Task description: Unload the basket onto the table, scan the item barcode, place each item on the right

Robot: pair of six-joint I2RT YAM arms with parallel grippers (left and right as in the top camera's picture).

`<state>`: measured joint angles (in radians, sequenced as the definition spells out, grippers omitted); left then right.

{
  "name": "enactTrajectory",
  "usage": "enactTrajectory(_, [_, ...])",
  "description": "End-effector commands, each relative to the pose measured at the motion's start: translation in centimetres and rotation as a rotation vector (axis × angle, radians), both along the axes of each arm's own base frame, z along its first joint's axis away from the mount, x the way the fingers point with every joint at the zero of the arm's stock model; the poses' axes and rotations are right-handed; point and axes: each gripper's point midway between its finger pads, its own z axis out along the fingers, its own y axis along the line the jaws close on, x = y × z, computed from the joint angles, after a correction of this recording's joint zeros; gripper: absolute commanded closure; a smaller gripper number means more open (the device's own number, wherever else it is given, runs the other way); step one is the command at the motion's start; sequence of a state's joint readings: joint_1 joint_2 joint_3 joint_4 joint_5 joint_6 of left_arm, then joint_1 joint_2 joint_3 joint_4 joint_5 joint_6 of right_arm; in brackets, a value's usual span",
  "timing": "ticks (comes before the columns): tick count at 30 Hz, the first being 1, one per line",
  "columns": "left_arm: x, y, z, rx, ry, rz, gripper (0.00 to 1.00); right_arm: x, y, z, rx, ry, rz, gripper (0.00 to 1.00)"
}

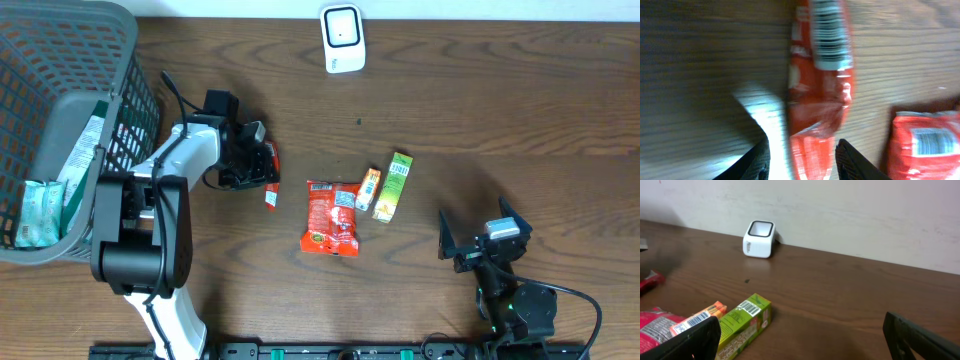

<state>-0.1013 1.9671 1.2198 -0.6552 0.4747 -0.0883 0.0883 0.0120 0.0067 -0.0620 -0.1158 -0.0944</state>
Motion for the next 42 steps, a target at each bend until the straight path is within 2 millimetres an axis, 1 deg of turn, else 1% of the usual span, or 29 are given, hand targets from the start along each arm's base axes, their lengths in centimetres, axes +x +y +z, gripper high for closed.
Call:
enactTrajectory(1, [0.5,3.1,0.2,0.17,-0.032,0.024,0.54,0.0,0.1,0.0,0.011,0.001,0.005,0.01])
enactTrajectory(4, [1.0,3.0,2.0,0.163,-0.079,0.044,0.53,0.0,0.1,0.0,0.011,0.001,0.005,0.01])
enactTrajectory(5, [1.2,2.9,2.6,0.157,-0.09,0.059,0.58,0.0,0.1,0.0,0.011,0.001,0.005,0.01])
enactTrajectory(6, [1.2,2.8,3.0,0.152,-0.094,0.076,0.68,0.0,0.1,0.0,0.011,0.001,0.005,0.01])
enactTrajectory(7, [1.2,2.5,3.3,0.13,-0.092,0.092,0.81,0.0,0.1,0.0,0.011,0.001,0.005,0.01])
enactTrajectory(8, [1.3,2.0,3.5,0.099,-0.091,0.091,0.92,0.0,0.1,0.0,0.011,0.001,0.005,0.01])
enactTrajectory(12, [1.3,-1.0,4.4,-0.087,-0.081,0.061,0.93,0.0,0.1,0.0,0.011,0.001,0.005,0.01])
enactTrajectory(14, [1.7,-2.0,4.7,-0.152,-0.097,0.05,0.93,0.0,0.1,0.0,0.011,0.001,0.005,0.01])
enactTrajectory(18, [3.0,-2.4,4.8,-0.181,-0.141,0.052,0.93,0.0,0.1,0.0,0.011,0.001,0.005,0.01])
enactTrajectory(23, [3.9,-2.7,4.4,-0.199,-0.173,0.049,0.92,0.0,0.1,0.0,0.011,0.001,0.005,0.01])
enactTrajectory(26, [4.3,-2.7,3.8,-0.2,-0.178,0.049,0.93,0.0,0.1,0.0,0.011,0.001,0.005,0.01])
enactTrajectory(30, [4.2,-2.6,2.6,-0.192,-0.156,0.053,0.92,0.0,0.1,0.0,0.011,0.001,0.005,0.01])
enactTrajectory(36, [4.4,-0.5,1.2,-0.097,-0.154,0.09,0.92,0.0,0.1,0.0,0.011,0.001,0.005,0.01])
enactTrajectory(38, [4.2,-0.2,0.7,-0.08,-0.148,0.096,0.92,0.0,0.1,0.0,0.011,0.001,0.005,0.01])
enactTrajectory(42, [3.7,0.6,-1.2,-0.027,-0.111,0.106,0.92,0.0,0.1,0.0,0.011,0.001,0.005,0.01])
